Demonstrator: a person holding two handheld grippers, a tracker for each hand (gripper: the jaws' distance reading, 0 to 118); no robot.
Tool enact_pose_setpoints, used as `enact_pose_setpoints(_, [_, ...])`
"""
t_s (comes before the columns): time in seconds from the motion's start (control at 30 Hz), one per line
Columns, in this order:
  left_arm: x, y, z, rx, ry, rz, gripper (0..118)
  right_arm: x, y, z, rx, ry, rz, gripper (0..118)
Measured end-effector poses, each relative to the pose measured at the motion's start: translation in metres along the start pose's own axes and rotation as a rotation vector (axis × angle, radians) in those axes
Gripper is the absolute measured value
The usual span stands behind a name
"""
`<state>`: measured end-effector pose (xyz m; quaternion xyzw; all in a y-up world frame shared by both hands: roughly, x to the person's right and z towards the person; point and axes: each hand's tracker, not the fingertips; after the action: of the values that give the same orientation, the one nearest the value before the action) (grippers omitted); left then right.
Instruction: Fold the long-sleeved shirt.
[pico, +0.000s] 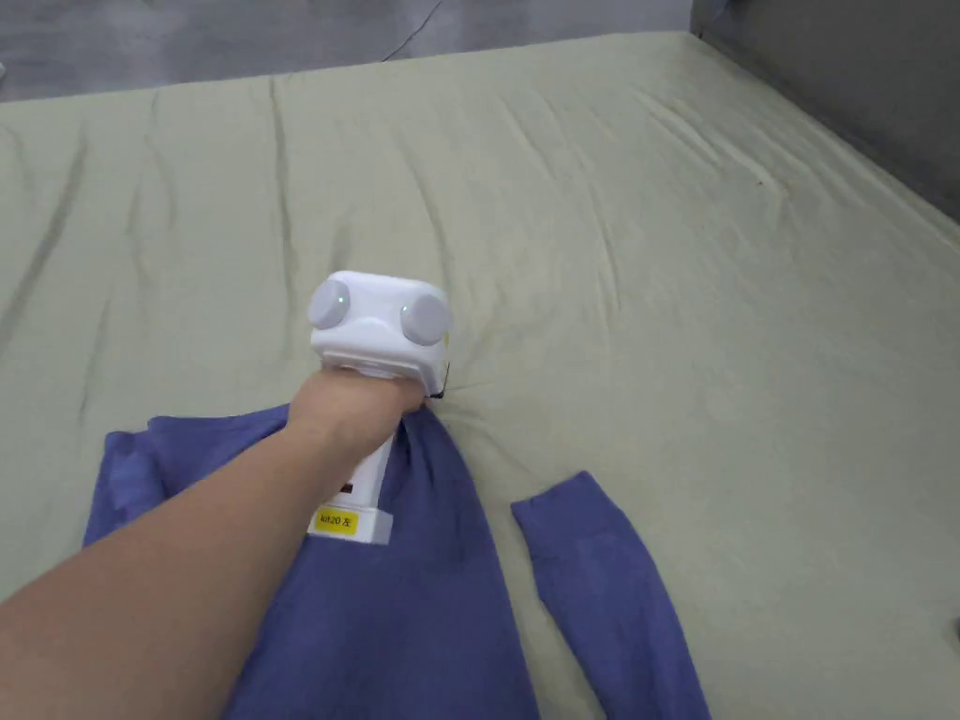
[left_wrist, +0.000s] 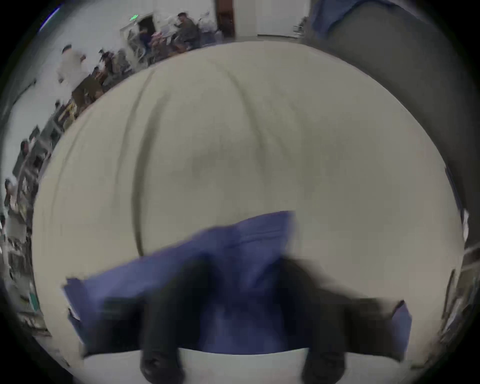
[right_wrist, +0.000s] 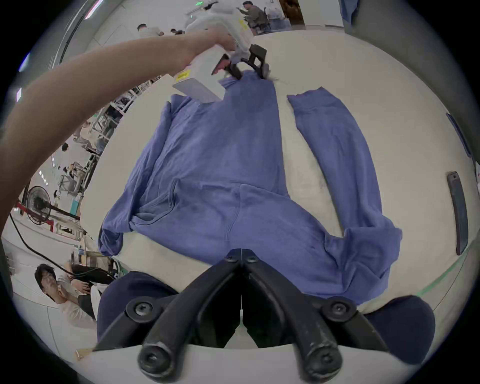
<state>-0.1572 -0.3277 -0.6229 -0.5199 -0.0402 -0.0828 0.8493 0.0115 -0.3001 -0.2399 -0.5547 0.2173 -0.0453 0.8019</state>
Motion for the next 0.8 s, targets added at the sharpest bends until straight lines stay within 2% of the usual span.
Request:
enact_pose_setpoints(0.03, [0.001,-0.001,0.011,-0.005,0.051,0.008,0,-0.001,0.005,-0.002,0.007,0.001,0.014,0])
enact_pose_setpoints(0.1, [-0.004,0.002,0.021,-0.013,-0.043,0.020,0,-0.003,0.018,-0.006,0.055,-0.038,0.050,0])
enact_pose_setpoints(0.13, [-0.011,0.001,0.029,-0.005,-0.034,0.037,0,-0.005,0.025,-0.008,0.075,-0.105,0.059,21])
enact_pose_setpoints(0.17, [-0.016,0.000,0.037,0.011,-0.011,0.055,0,-0.007,0.033,-0.015,0.076,-0.179,0.062,65])
enact_pose_setpoints(0.2, [-0.020,0.000,0.043,0.024,-0.006,0.067,0,-0.009,0.039,-0.018,0.100,-0.220,0.107,110])
enact_pose_setpoints(0.23, [-0.025,0.001,0.050,0.031,-0.009,0.076,0,-0.011,0.046,-0.031,0.110,-0.193,0.086,115])
enact_pose_setpoints(0.3, [-0.035,0.001,0.061,0.038,-0.004,0.091,0,-0.014,0.049,-0.057,-0.012,-0.285,0.069,116])
enact_pose_setpoints(0.33, [-0.040,0.001,0.068,0.048,0.003,0.101,0,-0.015,0.050,-0.071,-0.101,-0.309,0.058,113])
enact_pose_setpoints(0.37, [-0.046,0.001,0.076,0.062,0.006,0.121,0,-0.012,0.047,-0.083,-0.158,-0.285,0.064,96])
enact_pose_setpoints(0.4, [-0.051,0.001,0.082,0.076,0.008,0.145,0,-0.009,0.041,-0.079,-0.089,-0.358,0.107,84])
enact_pose_setpoints(0.43, [-0.054,0.001,0.091,0.079,0.007,0.170,0,-0.018,0.037,-0.064,-0.024,-0.336,0.148,82])
enact_pose_setpoints(0.47, [-0.060,-0.001,0.099,0.085,0.004,0.192,0,-0.023,0.036,-0.055,-0.035,-0.322,0.173,67])
enact_pose_setpoints(0.5, [-0.066,-0.002,0.107,0.094,-0.001,0.208,0,-0.024,0.033,-0.045,-0.008,-0.293,0.176,37])
enact_pose_setpoints(0.53, [-0.072,-0.005,0.118,0.110,0.002,0.227,0,-0.015,0.026,-0.033,0.003,-0.188,0.112,1])
enact_pose_setpoints(0.57, [-0.074,-0.008,0.132,0.124,0.002,0.244,0,-0.015,0.025,-0.018,0.035,-0.184,0.085,1])
enact_pose_setpoints(0.63, [-0.085,-0.016,0.161,0.166,-0.006,0.252,0,-0.016,0.023,0.015,0.124,-0.167,0.117,0])
enact_pose_setpoints(0.7, [-0.096,-0.025,0.199,0.235,-0.003,0.260,0,-0.016,0.027,0.057,0.211,-0.154,0.113,0])
enact_pose_setpoints(0.8, [-0.124,-0.049,0.275,0.364,-0.045,0.369,0,-0.017,0.037,0.114,0.383,-0.167,0.121,0])
